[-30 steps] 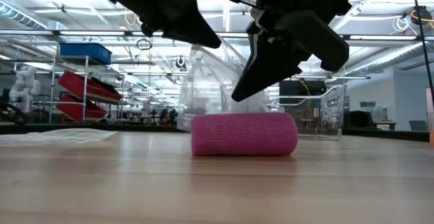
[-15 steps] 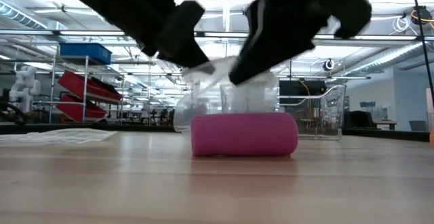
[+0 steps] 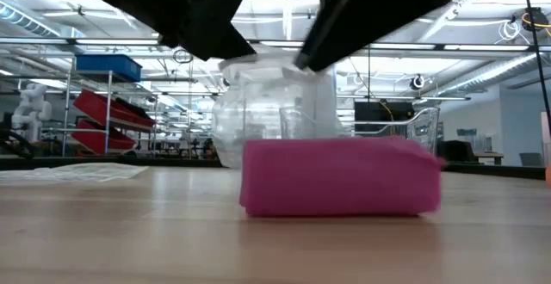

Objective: Roll bandage
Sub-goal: Open the top transparent zip bag

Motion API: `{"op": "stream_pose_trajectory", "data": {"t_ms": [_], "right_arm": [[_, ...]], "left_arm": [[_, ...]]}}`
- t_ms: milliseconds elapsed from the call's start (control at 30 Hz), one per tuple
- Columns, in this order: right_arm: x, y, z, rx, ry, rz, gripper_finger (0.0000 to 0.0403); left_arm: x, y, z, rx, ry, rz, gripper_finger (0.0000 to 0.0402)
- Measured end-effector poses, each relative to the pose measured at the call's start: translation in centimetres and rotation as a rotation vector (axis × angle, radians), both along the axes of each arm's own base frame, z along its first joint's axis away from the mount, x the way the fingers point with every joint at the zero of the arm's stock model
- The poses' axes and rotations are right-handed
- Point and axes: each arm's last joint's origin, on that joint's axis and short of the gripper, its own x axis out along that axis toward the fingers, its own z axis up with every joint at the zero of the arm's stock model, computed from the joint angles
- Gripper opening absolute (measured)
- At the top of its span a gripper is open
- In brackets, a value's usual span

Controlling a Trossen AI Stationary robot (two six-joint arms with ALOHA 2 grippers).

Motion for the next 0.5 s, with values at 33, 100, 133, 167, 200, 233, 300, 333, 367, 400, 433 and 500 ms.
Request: {"op": "stream_pose_trajectory", "data": {"t_ms": [33, 100, 133, 167, 200, 233, 300, 333, 367, 400, 433, 500], "right_arm": [[-0.1, -0.1, -0.1, -0.004, 0.011, -0.023, 0.0256], [-0.4, -0.4, -0.2, -0.024, 0.018, -0.075, 0.0256], [-0.4, -0.5, -0.2, -0.035, 0.017, -0.097, 0.0255], [-0.5, -0.6, -0.2, -0.048, 0.014, -0.113, 0.0255], [-0.5, -0.6, -0.2, -0.061, 0.006, -0.125, 0.0254], [-0.6, -0.7, 0.0, -0.068, -0.007, -0.137, 0.0253], [-0.8, -0.8, 0.8, -0.067, -0.043, -0.166, 0.0252], [-0.9, -0.9, 1.3, -0.065, -0.069, -0.185, 0.0252], [-1.0, -1.0, 1.8, -0.055, -0.096, -0.202, 0.0252], [-1.1, -1.0, 2.4, -0.044, -0.117, -0.208, 0.0252], [-1.2, -1.1, 3.0, -0.03, -0.135, -0.209, 0.0252], [-1.5, -1.1, 4.0, 0.012, -0.171, -0.214, 0.0252]], "left_arm": [[0.0, 0.0, 0.1, 0.014, 0.001, 0.005, 0.0], [0.0, 0.0, 0.2, 0.036, 0.005, 0.016, 0.0], [0.1, 0.1, 0.2, 0.042, 0.007, 0.021, 0.0], [0.1, 0.2, 0.2, 0.05, 0.013, 0.023, 0.0], [0.2, 0.3, 0.2, 0.057, 0.017, 0.028, 0.0], [0.2, 0.4, 0.2, 0.06, 0.017, 0.033, 0.0], [0.3, 0.5, 0.2, 0.056, 0.021, 0.031, 0.0], [0.3, 0.6, 0.2, 0.048, 0.028, 0.023, 0.0], [0.4, 0.7, 0.1, 0.04, 0.034, 0.013, 0.0], [0.4, 0.7, 0.1, 0.034, 0.037, 0.005, 0.0], [0.4, 0.7, 0.1, 0.032, 0.042, -0.002, 0.0], [0.4, 0.5, -0.2, 0.045, 0.078, -0.038, 0.0]]}}
